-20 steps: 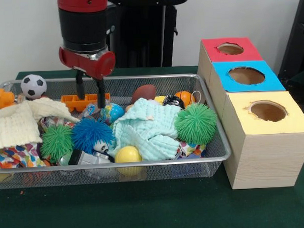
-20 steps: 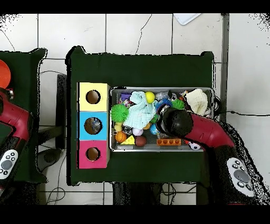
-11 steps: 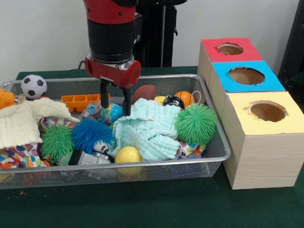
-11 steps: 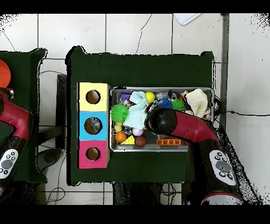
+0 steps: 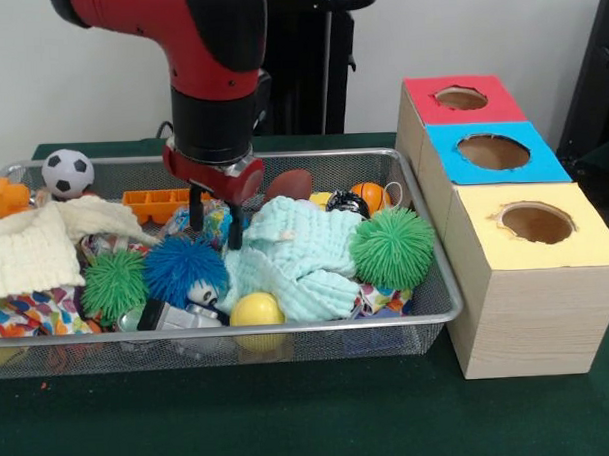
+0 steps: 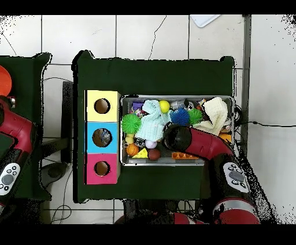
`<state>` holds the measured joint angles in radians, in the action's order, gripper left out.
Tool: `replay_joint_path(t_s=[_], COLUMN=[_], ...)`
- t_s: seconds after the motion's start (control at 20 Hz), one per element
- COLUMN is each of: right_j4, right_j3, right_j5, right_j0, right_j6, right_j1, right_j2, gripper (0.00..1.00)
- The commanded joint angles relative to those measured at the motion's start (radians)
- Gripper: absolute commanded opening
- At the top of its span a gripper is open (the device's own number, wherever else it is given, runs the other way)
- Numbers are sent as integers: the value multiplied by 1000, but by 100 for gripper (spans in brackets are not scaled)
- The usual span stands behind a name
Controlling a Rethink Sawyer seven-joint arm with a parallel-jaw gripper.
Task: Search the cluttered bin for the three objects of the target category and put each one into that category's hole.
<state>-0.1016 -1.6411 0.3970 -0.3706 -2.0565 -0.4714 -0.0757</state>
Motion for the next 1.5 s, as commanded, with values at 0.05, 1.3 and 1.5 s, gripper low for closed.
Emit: replay_joint_path(t_s=[0.05,1.3,1.5], right_j4=[-33,16,14], right_j3=[55,-27,11], right_j5=[35,125,-4], right_j0=[14,18,-21], right_j6=[-101,-91,-85], right_j1=[62,-59,34], right_j2=[-66,-44,9], gripper=[100,100,100])
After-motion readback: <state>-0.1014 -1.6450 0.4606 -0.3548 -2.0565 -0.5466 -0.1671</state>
